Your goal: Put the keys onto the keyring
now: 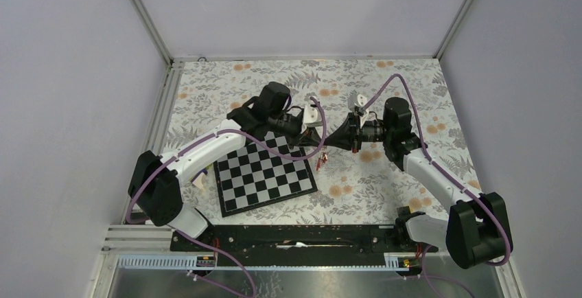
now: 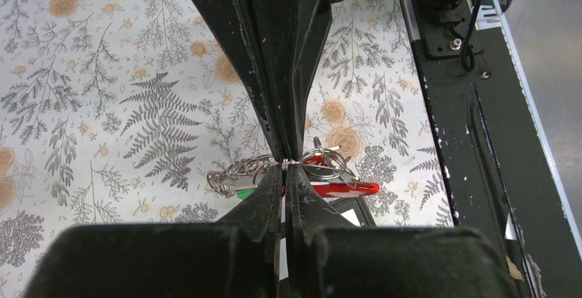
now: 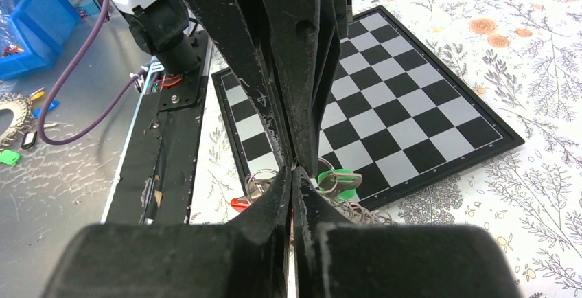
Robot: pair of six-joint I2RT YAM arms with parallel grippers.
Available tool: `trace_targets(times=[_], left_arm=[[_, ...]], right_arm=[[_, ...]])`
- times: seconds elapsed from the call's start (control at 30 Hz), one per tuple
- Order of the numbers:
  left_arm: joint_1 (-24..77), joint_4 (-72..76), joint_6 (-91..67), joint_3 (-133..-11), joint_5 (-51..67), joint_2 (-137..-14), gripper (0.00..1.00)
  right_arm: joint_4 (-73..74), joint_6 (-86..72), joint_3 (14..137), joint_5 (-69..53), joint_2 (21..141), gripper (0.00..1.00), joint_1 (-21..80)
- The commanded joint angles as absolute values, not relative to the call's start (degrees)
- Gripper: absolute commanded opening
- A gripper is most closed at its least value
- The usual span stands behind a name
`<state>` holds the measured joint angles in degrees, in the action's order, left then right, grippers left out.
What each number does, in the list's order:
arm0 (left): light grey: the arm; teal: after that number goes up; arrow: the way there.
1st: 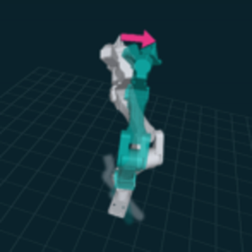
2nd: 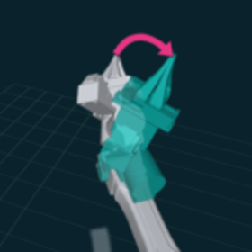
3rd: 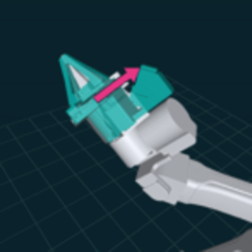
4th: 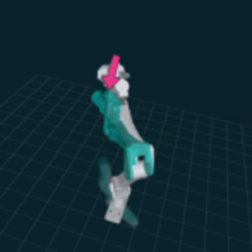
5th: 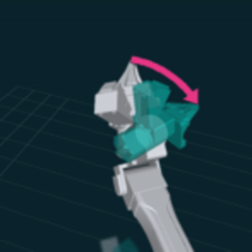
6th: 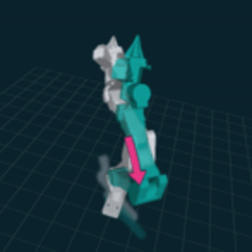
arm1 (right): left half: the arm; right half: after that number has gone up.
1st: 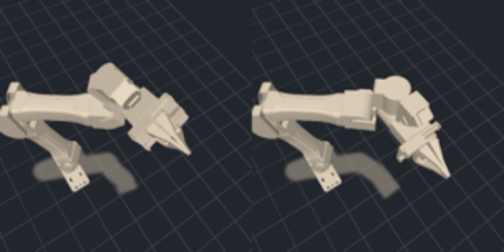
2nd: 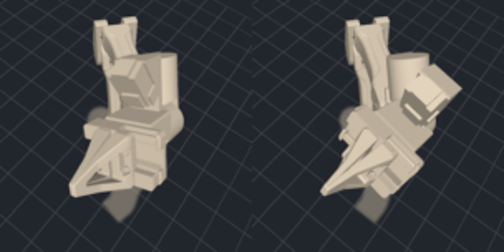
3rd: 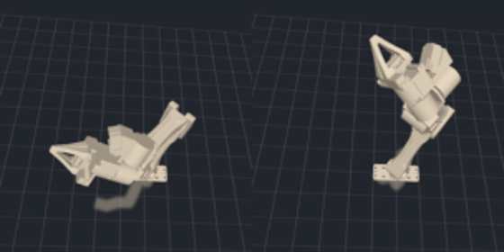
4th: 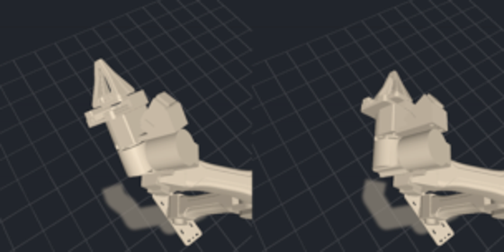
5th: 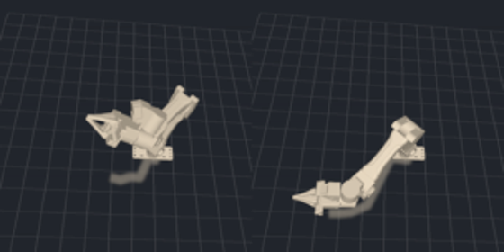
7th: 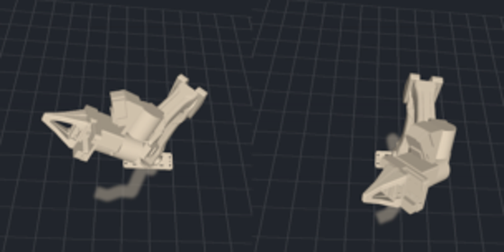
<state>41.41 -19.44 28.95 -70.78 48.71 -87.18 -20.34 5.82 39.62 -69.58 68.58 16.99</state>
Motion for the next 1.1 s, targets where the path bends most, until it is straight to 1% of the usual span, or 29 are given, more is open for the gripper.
trace_targets(times=[0.0,0.13,0.23,0.3,0.43,0.53,0.6,0.8,0.97,1.07], left_arm=[[41.5,-25.4,33.8,-73.8,46.0,-86.3,0.0],[42.6,-31.1,34.6,-77.0,42.3,-87.5,0.0],[43.5,-34.2,33.6,-79.5,40.4,-88.9,0.0],[43.9,-35.0,32.7,-80.6,39.4,-89.4,0.0],[44.3,-35.0,31.7,-80.9,39.2,-89.6,0.0],[44.5,-35.0,31.1,-81.6,39.5,-90.1,0.0],[44.5,-35.0,30.7,-82.0,39.8,-90.4,0.0],[44.6,-35.0,30.5,-82.5,40.3,-90.8,0.0],[44.6,-34.9,30.4,-82.6,40.6,-91.0,0.0],[44.6,-34.9,30.5,-82.6,40.5,-91.1,0.0]], right_arm=[[-18.0,10.9,40.5,-66.2,67.8,0.07,17.1],[-15.9,13.2,40.9,-64.3,67.7,0.22,17.1],[-15.8,13.4,40.8,-64.1,67.6,0.34,17.1],[-15.8,13.4,40.8,-64.4,67.6,0.39,17.2],[-16.1,13.1,40.7,-66.2,67.6,0.46,17.5],[-16.5,12.8,40.6,-67.2,67.9,0.47,18.1],[-16.7,12.7,40.3,-67.4,68.2,0.45,18.7],[-19.3,11.2,39.2,-68.1,69.5,0.37,19.4],[-20.5,10.2,38.8,-68.4,70.5,0.28,20.1],[-20.9,10.0,38.5,-68.5,70.9,0.27,20.4]])
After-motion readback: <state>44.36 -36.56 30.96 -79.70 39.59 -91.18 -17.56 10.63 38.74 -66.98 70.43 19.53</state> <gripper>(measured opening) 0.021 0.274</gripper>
